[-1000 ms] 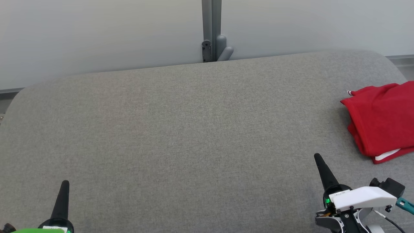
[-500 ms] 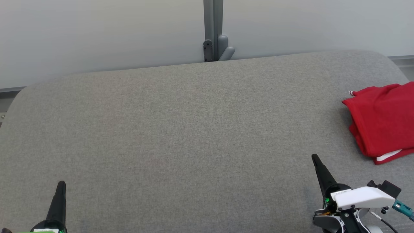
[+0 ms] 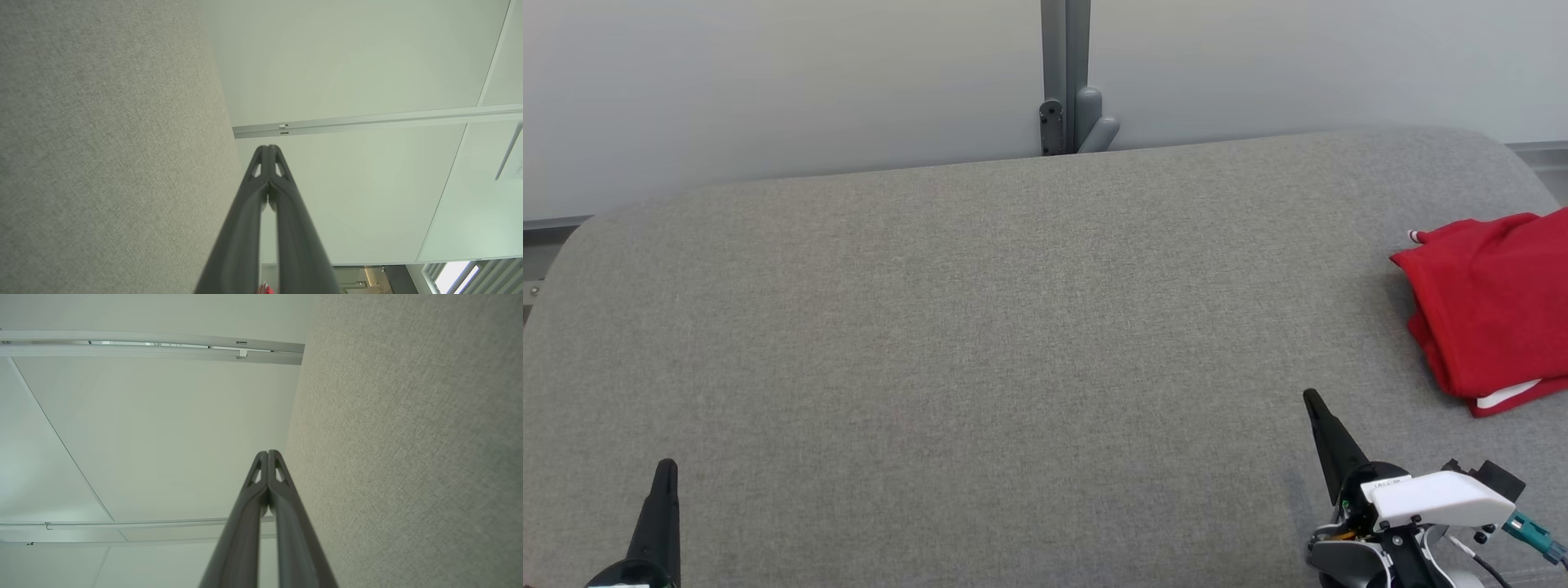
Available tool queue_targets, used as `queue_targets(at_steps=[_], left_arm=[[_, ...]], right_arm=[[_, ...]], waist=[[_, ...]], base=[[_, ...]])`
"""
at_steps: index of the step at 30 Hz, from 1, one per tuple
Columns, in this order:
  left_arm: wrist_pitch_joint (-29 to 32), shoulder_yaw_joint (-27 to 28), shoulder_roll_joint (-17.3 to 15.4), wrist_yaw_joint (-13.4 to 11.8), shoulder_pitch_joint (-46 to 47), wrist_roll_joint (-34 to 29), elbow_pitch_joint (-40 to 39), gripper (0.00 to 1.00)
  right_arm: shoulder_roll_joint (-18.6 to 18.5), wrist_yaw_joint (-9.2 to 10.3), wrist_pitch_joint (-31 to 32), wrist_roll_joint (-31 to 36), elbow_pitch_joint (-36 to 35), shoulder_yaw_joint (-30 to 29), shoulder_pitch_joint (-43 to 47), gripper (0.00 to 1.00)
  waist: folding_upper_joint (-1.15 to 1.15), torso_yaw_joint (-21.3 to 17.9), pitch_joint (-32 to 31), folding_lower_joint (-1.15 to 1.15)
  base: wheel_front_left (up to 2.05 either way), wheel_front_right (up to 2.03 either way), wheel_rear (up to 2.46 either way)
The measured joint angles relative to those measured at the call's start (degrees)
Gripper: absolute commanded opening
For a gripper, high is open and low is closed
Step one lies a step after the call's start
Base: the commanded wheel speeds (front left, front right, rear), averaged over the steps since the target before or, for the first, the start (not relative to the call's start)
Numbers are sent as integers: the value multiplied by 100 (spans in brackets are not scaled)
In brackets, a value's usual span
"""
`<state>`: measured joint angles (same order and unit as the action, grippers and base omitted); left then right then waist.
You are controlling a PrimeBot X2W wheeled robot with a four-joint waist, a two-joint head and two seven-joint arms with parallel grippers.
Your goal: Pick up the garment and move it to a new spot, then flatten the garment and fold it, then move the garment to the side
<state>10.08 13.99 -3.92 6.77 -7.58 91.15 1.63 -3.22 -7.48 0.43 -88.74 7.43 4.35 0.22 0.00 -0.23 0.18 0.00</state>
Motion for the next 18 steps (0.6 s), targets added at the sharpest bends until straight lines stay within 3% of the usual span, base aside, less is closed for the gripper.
queue_targets(at_steps=[18], left_arm=[[129, 155, 85, 62, 12, 376, 27, 0]], right_arm=[[29, 0, 48, -436, 44, 14, -44, 0]], waist=[[0, 25, 5, 0]], base=[[0, 0, 0]])
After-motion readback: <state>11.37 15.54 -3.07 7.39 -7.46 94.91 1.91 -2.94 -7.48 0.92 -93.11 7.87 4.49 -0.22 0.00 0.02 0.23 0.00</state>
